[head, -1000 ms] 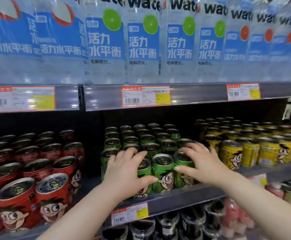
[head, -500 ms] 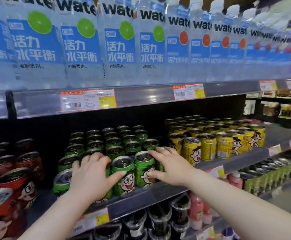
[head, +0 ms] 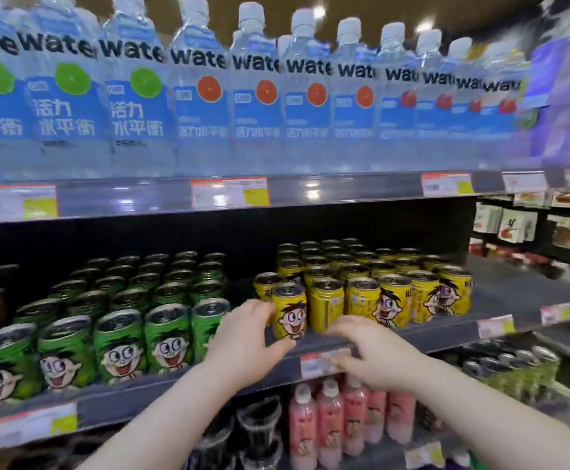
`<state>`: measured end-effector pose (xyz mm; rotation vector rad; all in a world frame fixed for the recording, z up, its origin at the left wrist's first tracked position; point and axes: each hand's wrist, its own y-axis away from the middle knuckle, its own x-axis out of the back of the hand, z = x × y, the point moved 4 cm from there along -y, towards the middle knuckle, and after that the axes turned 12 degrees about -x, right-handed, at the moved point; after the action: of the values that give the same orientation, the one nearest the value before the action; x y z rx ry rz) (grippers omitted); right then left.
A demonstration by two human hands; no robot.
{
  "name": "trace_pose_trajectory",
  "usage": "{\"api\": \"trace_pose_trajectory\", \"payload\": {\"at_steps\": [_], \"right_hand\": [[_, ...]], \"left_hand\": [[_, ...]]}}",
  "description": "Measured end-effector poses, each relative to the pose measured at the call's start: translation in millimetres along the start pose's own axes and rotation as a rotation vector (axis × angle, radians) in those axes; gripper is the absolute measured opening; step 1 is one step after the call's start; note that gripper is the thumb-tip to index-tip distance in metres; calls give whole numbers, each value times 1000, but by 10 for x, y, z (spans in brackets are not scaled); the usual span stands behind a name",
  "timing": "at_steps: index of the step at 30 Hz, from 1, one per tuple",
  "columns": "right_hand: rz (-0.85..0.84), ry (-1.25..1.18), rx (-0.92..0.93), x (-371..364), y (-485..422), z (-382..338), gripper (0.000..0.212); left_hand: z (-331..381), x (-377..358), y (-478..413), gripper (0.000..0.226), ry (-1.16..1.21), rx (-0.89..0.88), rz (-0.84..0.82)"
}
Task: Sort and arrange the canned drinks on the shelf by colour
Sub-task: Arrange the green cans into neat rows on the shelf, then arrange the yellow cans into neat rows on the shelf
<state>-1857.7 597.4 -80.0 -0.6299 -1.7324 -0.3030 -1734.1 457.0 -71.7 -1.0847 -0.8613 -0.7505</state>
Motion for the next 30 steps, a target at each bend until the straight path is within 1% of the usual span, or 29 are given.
{"api": "trace_pose_trajectory", "payload": {"at_steps": [3, 7, 12, 18, 21, 24, 27, 30], "right_hand": [[13, 1, 4, 85, 41, 282, 48], [46, -8, 21, 174, -4, 462, 44], [86, 9, 11, 199, -218, 534, 44], [135, 85, -5, 320, -679, 441, 52], [143, 143, -4, 325, -924, 361, 57], [117, 230, -29, 279, -1105, 289, 63], [58, 321, -66, 246, -1214, 272, 70], [40, 296, -95, 229, -1277, 267, 72]], "left_hand": [[93, -184, -126, 73, 22, 68, -52], [102, -214, -308, 78, 38, 144, -28], [8, -242, -505, 81, 27, 171, -9], [-169, -337, -724, 85, 94, 246, 7], [-277, -396, -762, 82, 128, 277, 1], [-373, -492, -744, 75, 197, 281, -1], [-418, -576, -696, 70, 252, 259, 54], [-431, -602, -675, 69, 277, 247, 105]]}}
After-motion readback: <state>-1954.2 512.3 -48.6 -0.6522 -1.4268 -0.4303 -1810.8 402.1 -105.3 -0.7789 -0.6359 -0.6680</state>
